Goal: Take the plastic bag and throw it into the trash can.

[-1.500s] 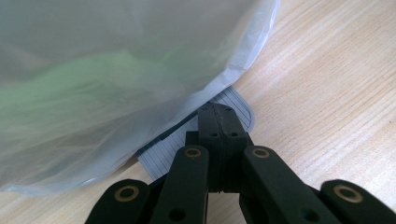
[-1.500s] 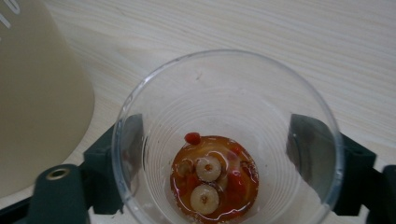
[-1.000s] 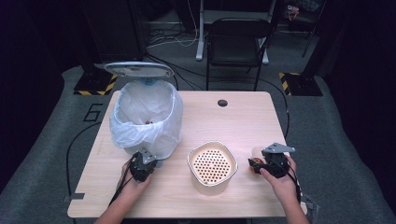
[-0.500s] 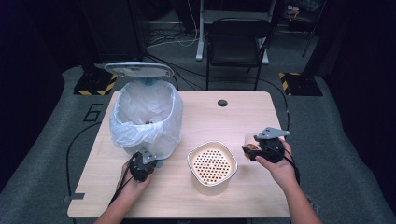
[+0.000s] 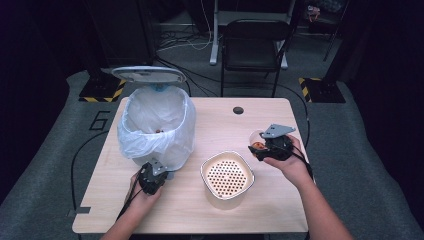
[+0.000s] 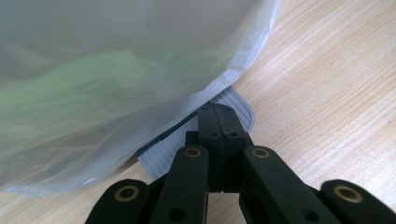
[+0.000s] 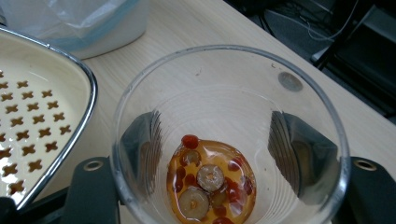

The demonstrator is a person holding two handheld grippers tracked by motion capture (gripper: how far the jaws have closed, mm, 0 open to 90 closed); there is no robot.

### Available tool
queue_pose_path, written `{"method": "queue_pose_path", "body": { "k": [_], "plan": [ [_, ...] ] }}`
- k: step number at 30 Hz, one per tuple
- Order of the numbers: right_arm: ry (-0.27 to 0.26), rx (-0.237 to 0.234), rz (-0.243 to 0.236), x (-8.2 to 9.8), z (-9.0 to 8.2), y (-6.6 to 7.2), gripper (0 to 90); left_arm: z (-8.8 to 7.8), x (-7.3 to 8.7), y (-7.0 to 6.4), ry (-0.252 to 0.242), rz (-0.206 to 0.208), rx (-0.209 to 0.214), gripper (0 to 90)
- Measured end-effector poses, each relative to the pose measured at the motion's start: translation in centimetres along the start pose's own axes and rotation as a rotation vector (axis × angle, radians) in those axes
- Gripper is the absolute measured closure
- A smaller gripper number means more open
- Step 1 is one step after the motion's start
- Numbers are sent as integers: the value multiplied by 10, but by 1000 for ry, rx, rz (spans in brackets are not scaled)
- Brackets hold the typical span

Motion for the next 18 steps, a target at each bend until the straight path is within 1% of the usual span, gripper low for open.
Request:
{"method": "queue_pose_path", "body": {
  "k": [2, 3, 4, 5, 8, 10, 11, 12, 15, 16, 18],
  "plan": [
    [-19, -2, -14, -5, 2, 0, 342, 0, 0, 0, 0, -1, -1, 900],
    [-44, -5, -25, -9, 3, -1, 342, 0, 0, 0, 2, 19, 5, 900],
    [-63, -12, -27, -13, 4, -2, 341, 0, 0, 0, 1, 13, 5, 900],
    [-77, -11, -34, -16, 5, -4, 341, 0, 0, 0, 2, 18, 4, 900],
    [-109, -29, -53, -24, 7, -5, 343, 0, 0, 0, 6, 15, 9, 900],
    [-119, -44, -75, -29, 9, -5, 346, 0, 0, 0, 7, 16, 9, 900],
    [-126, -66, -85, -33, 10, -3, 347, 0, 0, 0, 4, 15, 7, 900],
    [-134, -70, -98, -35, 11, -2, 349, 0, 0, 0, 4, 15, 7, 900],
    [-130, -81, -140, -40, 13, 1, 357, 0, 0, 0, 7, 17, 9, 900],
    [-141, -83, -146, -43, 13, 1, 361, 0, 0, 0, 6, 15, 8, 900],
    [-146, -87, -177, -46, 14, 4, 366, 0, 0, 0, 4, 16, 6, 900]
  ]
}}
Point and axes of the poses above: each handheld gripper's, and its own axes: z roughly forward along the jaws, x roughly out of its underside, y roughly to its left, the point moved 10 cm from there along z, roughly forward along the jaws, and after that the axes turned 9 degrees about y, right-handed, at the moved point
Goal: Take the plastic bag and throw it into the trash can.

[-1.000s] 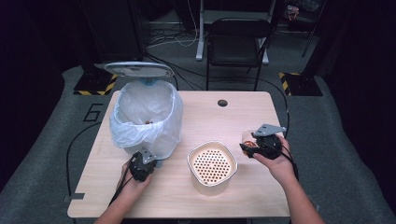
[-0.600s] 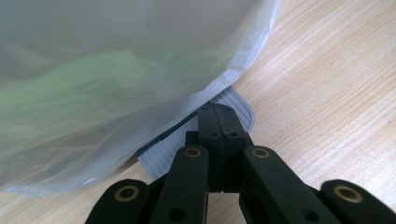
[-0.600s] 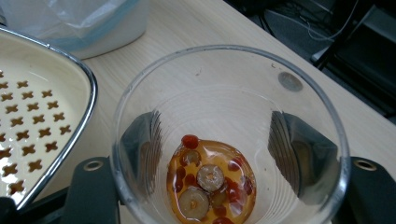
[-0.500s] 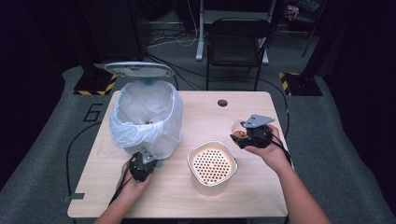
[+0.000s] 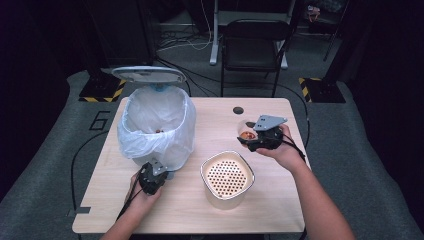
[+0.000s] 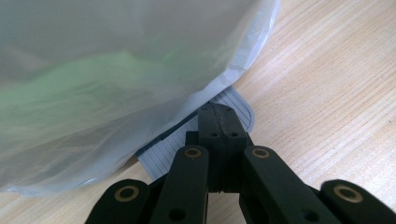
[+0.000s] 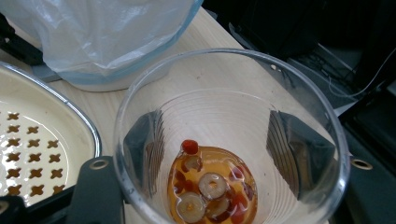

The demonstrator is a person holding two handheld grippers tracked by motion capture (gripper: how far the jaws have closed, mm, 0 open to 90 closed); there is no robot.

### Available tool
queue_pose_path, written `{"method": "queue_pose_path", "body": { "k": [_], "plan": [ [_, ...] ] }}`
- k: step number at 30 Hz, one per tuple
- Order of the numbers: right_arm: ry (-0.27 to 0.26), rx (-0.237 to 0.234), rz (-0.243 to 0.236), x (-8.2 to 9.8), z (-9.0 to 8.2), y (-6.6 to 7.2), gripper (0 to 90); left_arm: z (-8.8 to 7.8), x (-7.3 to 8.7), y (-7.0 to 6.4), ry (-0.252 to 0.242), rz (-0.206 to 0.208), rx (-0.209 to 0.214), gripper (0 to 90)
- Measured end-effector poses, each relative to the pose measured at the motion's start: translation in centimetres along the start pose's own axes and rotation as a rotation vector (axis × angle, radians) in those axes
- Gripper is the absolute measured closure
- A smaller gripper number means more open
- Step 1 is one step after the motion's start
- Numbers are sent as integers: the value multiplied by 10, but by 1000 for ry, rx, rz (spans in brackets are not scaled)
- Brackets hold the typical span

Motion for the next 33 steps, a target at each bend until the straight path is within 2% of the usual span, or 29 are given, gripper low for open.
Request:
{"method": "queue_pose_path", "body": {
  "k": [4, 9, 14, 17, 20, 27, 30, 33],
  "plan": [
    [-22, 4, -60, -8, -1, 3, 378, 0, 0, 0, 3, 2, 2, 900],
    [-40, 21, -106, -15, -3, 5, 386, 0, 0, 0, 3, 2, 3, 900],
    [-44, 48, -190, -18, -5, 14, 396, 0, 0, 0, 3, 2, 3, 900],
    [-47, 91, -287, -21, -8, 23, 401, 0, 0, 0, 4, 3, 3, 900],
    [-54, 132, -365, -23, -12, 30, 408, 0, 0, 0, 4, 6, 3, 900],
    [-66, 205, -521, -27, -21, 46, 422, 0, 0, 0, 5, 8, 2, 900],
    [-74, 228, -568, -29, -23, 51, 429, 0, 0, 0, 5, 6, 2, 900],
    [-70, 272, -641, -29, -24, 57, 434, 0, 0, 0, 5, 7, 1, 900]
  ]
}}
Point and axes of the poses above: each handheld gripper's, and its own axes: z roughly forward along the jaws, x roughly out of its underside, y roughly to its left, the point moved 10 cm from there along z, roughly forward along the jaws, and after that the axes turned 9 degrees about y, right-handed, at the moved point
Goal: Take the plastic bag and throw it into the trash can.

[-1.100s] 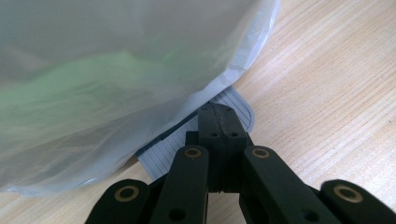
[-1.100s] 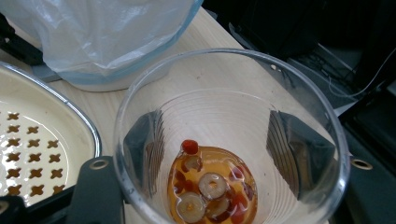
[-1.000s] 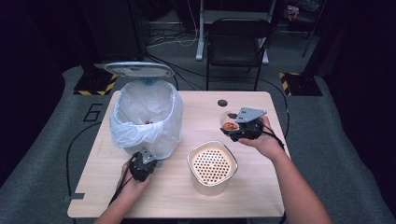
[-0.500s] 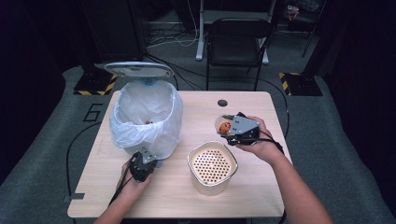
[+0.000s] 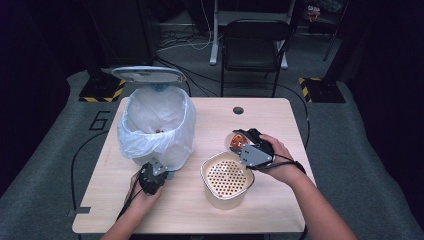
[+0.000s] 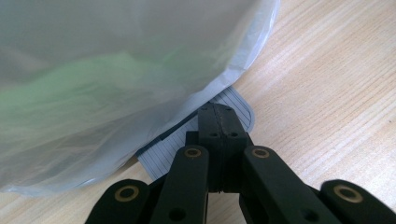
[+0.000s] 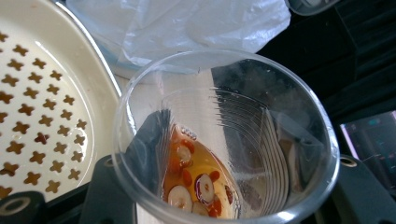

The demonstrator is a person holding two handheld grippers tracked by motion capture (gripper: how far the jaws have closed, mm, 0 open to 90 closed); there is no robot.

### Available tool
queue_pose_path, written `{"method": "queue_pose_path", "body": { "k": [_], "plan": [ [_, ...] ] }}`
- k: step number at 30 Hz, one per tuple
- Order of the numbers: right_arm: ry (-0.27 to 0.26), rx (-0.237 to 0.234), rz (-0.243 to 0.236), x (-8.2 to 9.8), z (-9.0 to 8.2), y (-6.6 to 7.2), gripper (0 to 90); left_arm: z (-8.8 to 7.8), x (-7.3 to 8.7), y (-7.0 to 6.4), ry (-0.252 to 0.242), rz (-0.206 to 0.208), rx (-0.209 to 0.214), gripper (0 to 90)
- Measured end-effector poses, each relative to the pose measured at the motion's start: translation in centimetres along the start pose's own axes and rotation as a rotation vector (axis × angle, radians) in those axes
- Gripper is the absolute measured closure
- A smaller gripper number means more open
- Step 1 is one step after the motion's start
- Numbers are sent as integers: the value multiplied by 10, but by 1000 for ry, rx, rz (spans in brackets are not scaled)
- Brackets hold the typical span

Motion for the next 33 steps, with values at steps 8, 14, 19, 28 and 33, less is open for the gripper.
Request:
{"method": "queue_pose_path", "body": {
  "k": [8, 14, 19, 28, 33],
  "plan": [
    [30, 65, -195, -8, -4, 10, 438, 0, 0, 0, 1, 0, -1, 900],
    [83, 89, -353, -10, -1, 22, 438, 0, 0, 0, 1, 0, 0, 900],
    [133, 129, -535, -13, 1, 30, 440, 0, 0, 0, 7, 3, 1, 900],
    [197, 296, -864, -19, 0, 31, 445, 0, 0, 0, 1, -2, 1, 900],
    [194, 381, -970, -20, -4, 34, 443, 0, 0, 0, 1, -2, 2, 900]
  ]
}}
Point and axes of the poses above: each handheld gripper's, and its own axes: z roughly forward along the jaws, x roughly out of its underside, y roughly to its left, the point moved 10 cm from there along z, roughly forward along the jaws, and after that the axes turned 9 degrees about y, right-handed, at the moved point
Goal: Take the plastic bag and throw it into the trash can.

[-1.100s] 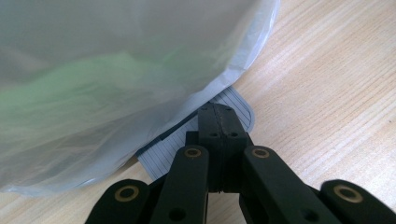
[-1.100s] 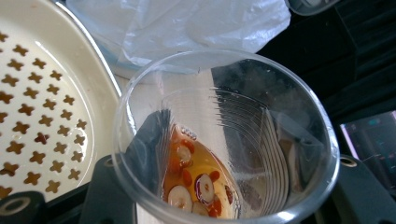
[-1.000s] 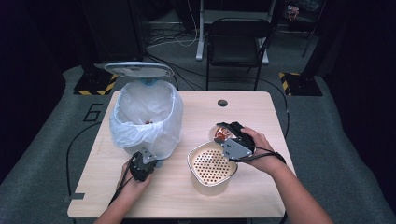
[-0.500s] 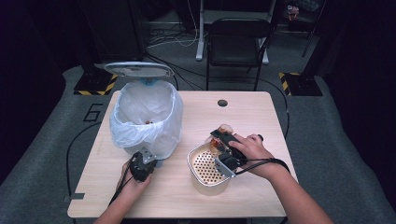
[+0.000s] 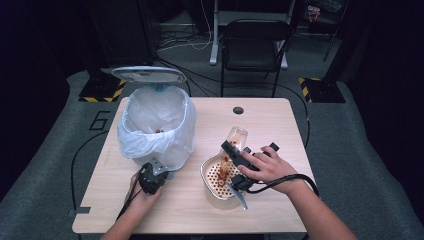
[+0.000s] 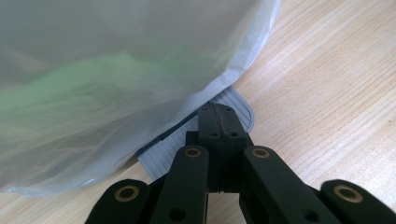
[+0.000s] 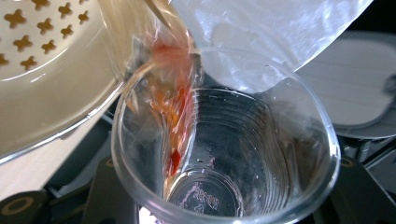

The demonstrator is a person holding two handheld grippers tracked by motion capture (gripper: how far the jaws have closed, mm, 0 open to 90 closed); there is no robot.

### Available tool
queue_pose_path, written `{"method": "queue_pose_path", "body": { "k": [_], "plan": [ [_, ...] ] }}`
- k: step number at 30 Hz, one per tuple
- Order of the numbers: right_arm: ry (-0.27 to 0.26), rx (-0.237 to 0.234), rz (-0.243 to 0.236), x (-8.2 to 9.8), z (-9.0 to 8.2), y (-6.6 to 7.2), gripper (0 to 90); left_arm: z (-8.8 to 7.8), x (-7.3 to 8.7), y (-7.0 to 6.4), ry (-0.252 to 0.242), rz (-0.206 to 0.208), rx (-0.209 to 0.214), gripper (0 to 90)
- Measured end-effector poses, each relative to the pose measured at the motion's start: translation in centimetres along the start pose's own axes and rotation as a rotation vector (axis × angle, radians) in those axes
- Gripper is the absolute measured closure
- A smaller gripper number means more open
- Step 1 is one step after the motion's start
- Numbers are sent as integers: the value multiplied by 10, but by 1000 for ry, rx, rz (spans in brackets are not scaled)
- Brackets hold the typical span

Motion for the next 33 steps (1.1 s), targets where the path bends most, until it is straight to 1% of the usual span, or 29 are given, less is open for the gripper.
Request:
{"method": "queue_pose_path", "body": {
  "k": [1, 2, 4, 5, 6, 7, 8, 9, 10, 11, 12, 13, 14, 15, 16, 18, 19, 20, 21, 22, 28, 29, 30, 31, 33],
  "plan": [
    [1, 14, -1, 0, -1, -1, 442, 0, 0, 0, -1, 1, 1, 900],
    [-1, 6, -12, 0, -2, 0, 441, 0, 0, 0, -1, 0, 2, 900],
    [5, 19, -24, 0, -2, -1, 441, 0, 0, 0, 0, 0, 2, 900],
    [4, 9, -27, 0, -1, 0, 441, 0, 0, 0, 6, 1, 2, 900],
    [4, 13, -30, -1, -1, 0, 441, 0, 0, 0, 0, -1, -3, 900],
    [3, 27, -32, -1, -1, 0, 441, -1, 1, 0, 12, 5, 3, 900],
    [-5, 18, -18, -3, -1, 2, 441, -1, 1, 0, 10, 5, 1, 900],
    [-5, 13, -33, -3, -1, 1, 440, -1, 1, 0, 11, 5, 1, 900],
    [-7, 15, -33, -4, -1, 2, 441, -1, 1, 0, 10, 5, 1, 900],
    [-10, 7, -36, -5, -1, 3, 441, -1, 1, 0, 11, 4, 2, 900],
    [-14, 9, -60, -5, -1, 2, 440, -1, 1, 0, 10, 4, 2, 900],
    [-30, 15, -36, -8, 0, 2, 440, -1, 1, 0, 11, 6, 2, 900],
    [-40, 26, 3, -10, 0, 2, 440, -1, 1, 0, 10, 4, 2, 900],
    [-39, 35, 13, -10, 0, 2, 440, -1, 1, 0, 10, 6, 2, 900],
    [-33, 28, 15, -9, 0, 2, 439, -1, 1, 0, 11, 6, 2, 900],
    [-35, 26, 7, -9, 0, 1, 439, -1, 1, 0, 12, 4, 1, 900],
    [-19, 15, -38, -6, -1, 1, 439, -1, 1, 0, 11, 3, 2, 900],
    [-20, 8, -40, -6, -1, 1, 439, -1, 1, 0, 10, 6, 1, 900],
    [-20, 14, -41, -6, -1, 1, 439, -1, 1, 0, 10, 6, 1, 900],
    [-19, 16, -41, -6, -1, 1, 439, -1, 2, -2, 21, -17, 3, 900],
    [-23, 21, -37, -7, -2, 0, 438, -1, 2, -2, 21, -16, 2, 900],
    [-25, 14, -37, -7, -2, 1, 438, -1, 2, -2, 21, -16, 3, 900],
    [-39, 20, -2, -9, -1, 1, 438, -1, 2, -2, 22, -16, 3, 900],
    [-27, 18, -38, -7, -2, 0, 438, -1, 2, -2, 21, -17, 3, 900],
    [-29, 7, -39, -7, -3, 1, 438, -1, 2, -2, 21, -16, 3, 900]
  ]
}}
Point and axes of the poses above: each handheld gripper's, and its own axes: z roughly forward along the jaws, x roughly out of its underside, y roughly to its left, the point moved 10 cm from there along z, roughly forward along the jaws, and after that the axes turned 9 degrees about y, right-handed, at the moved point
